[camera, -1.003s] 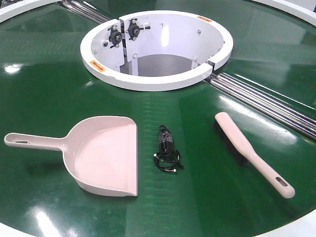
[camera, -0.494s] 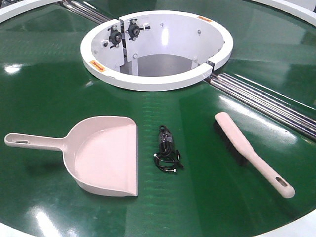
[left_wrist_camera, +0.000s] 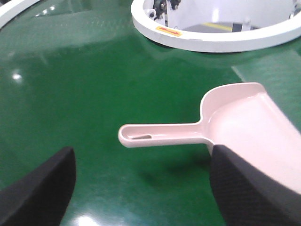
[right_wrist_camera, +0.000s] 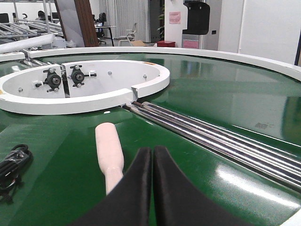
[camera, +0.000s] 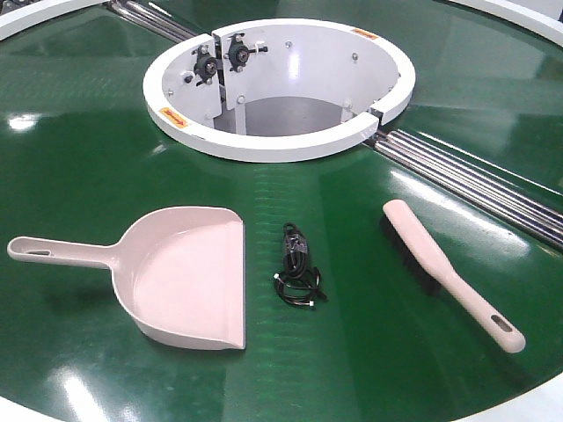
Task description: Clean and inspect green conveyor with broom and dustpan
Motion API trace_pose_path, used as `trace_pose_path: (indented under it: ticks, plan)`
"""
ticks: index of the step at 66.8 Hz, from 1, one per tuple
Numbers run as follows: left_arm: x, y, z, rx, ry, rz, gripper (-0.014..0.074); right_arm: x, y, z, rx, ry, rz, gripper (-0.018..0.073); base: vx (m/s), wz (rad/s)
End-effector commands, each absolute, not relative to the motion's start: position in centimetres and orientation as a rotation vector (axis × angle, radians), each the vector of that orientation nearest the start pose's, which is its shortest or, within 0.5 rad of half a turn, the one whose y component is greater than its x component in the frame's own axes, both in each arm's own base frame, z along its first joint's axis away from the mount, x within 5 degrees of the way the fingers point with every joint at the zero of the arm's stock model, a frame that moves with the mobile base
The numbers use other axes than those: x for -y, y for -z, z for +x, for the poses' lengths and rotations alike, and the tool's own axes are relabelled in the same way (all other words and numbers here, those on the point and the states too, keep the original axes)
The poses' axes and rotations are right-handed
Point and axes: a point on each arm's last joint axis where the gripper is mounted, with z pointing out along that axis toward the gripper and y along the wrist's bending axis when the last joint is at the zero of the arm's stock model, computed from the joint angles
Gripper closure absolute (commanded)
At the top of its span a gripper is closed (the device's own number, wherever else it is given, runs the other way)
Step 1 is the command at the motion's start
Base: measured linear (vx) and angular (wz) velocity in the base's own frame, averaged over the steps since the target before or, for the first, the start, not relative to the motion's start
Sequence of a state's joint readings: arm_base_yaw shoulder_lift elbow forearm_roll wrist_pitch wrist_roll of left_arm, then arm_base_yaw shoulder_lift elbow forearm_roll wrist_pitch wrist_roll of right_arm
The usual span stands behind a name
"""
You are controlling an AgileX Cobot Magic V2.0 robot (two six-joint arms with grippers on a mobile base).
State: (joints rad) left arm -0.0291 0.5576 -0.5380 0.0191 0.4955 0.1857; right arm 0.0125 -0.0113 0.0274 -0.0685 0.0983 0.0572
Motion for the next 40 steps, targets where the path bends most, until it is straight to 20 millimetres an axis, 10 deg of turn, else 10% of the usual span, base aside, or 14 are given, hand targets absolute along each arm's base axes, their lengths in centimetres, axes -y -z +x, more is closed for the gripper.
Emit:
trace_pose_path:
  ticks: [1,22,40]
  plan:
    - [0.4,-34.0,13.0,-1.959,-0.175,0.319,0.0042,-0.1,-20.2,5.6,-1.517,0.003,-0.021,0.0568,0.0,0.0]
    - [1.5,-38.1,23.3,-2.231,-0.206,0.782,0.0042,-0.1,-20.2,5.6,-1.517,0.003,-0.021,0.0568,0.0,0.0]
    - [4.4,-35.4,29.7,-2.305,-0.183,1.242,0.0042,-0.1,-20.2,5.6,-1.517,0.003,-0.021,0.0568,0.0,0.0]
